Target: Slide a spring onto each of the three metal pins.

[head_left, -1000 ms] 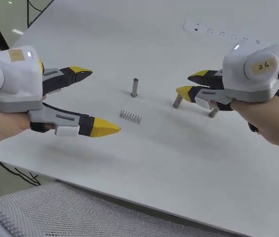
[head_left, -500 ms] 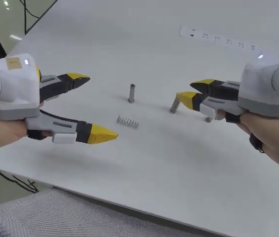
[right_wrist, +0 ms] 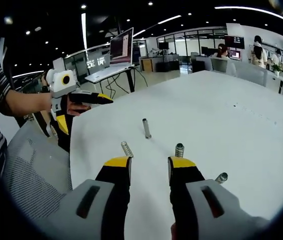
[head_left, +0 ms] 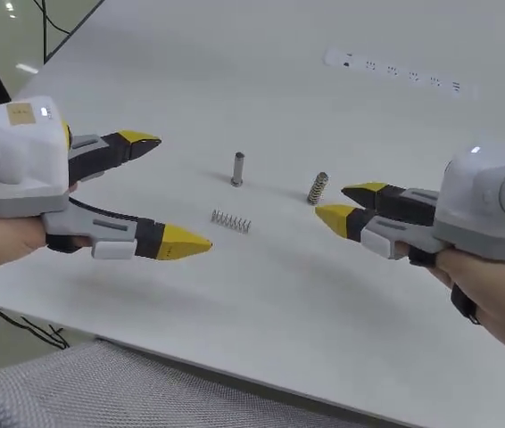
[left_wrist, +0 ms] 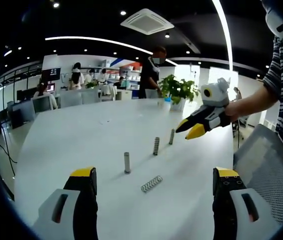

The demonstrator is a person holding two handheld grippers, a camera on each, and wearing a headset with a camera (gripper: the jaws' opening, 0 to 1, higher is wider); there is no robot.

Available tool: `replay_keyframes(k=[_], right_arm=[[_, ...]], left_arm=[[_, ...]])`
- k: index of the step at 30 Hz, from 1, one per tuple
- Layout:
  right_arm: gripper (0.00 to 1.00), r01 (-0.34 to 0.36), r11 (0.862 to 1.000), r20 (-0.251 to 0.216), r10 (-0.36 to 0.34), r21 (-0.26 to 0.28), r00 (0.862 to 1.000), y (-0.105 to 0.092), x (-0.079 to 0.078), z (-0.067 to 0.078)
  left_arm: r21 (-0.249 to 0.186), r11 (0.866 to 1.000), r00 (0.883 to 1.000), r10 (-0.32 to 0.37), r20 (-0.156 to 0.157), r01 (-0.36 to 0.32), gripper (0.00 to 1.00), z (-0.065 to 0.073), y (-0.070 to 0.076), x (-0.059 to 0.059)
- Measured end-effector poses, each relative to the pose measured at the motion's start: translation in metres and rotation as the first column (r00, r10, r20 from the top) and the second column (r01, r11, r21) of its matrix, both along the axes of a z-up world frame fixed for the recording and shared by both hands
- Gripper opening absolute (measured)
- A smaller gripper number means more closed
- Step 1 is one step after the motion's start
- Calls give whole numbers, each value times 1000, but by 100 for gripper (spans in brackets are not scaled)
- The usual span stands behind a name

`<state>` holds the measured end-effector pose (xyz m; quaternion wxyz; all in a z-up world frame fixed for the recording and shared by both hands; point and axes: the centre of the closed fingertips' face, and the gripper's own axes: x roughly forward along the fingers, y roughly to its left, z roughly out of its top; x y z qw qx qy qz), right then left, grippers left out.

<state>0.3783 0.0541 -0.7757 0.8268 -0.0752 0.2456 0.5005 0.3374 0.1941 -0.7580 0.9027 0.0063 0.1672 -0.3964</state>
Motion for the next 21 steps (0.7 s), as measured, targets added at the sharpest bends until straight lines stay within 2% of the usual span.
replay_keyframes(k=[6,10,17,20,21], right_arm=[[31,8,1000,-14,-8,7,1000,-3,-1,-2],[31,-11,1000,-2,11,-11,1000,-2,-3,-4],[31,-61,995,11,62,-77,998,3,-7,-11],[31,-106,985,19,110,-136,994,5,-7,-15],[31,-121,980,8,123,-158,992,4,-7,-18]], left_arm=[[1,1000,1000,-2,2,2,96,0,0,0],[4,1000,1000,-6,2,6,96,0,-2,1],[5,1000,1000,-9,-1,9,96,-2,-2,0],[9,1000,1000,-10,-4,10,96,-3,-1,-1],[10,1000,1000,-10,-4,10,96,-3,-1,-2]])
